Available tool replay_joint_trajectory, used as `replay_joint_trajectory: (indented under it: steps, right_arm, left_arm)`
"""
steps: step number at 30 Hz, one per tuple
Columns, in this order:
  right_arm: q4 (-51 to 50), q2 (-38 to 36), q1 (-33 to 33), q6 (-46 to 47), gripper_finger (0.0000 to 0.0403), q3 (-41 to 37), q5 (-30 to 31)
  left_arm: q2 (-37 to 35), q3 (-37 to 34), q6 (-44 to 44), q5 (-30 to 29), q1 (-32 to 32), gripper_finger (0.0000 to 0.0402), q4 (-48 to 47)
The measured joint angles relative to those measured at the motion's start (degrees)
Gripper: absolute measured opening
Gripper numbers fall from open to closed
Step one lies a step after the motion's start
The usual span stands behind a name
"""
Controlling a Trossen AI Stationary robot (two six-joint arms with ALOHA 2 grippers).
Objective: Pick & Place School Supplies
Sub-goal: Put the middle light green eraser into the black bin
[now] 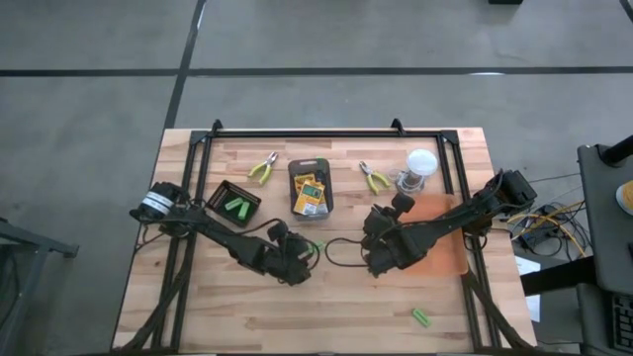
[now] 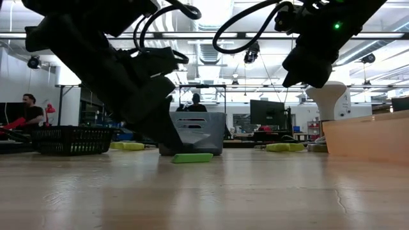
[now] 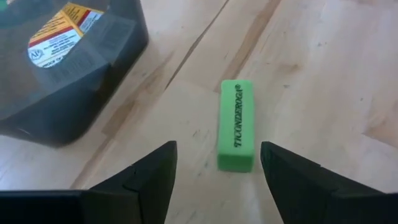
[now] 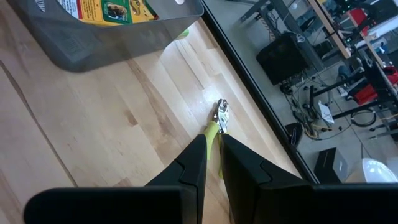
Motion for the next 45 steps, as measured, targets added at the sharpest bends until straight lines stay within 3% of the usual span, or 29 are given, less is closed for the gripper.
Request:
replay_joint_trajectory:
  steps: [14,20,30,35,45]
  right_arm:
    - [0.7,0.0,0.0,0.0,0.0043,0.0,0.0]
    - [1.2,0.0,0.0,0.0,0.0043,0.0,0.0]
    - [1.5,0.0,0.0,0.0,0.0043,0.0,0.0]
    - [1.6,0.0,0.0,0.0,0.0043,0.0,0.0]
    - [2.6,0.0,0.0,0.0,0.0043,0.0,0.0]
  left_arm:
    - [0.0,0.0,1.5,4.1,1.5,0.0239,-0.3]
    - [0.0,0.0,1.6,9.6,3.0,0.0238,-1.0]
    - [0.0,0.0,1.9,8.8,3.3,0.0234,-1.0]
    - [0.0,0.0,2.0,8.5,3.3,0.0205,-1.0]
    - [0.0,0.0,2.0,8.5,3.3,0.0107,-0.9]
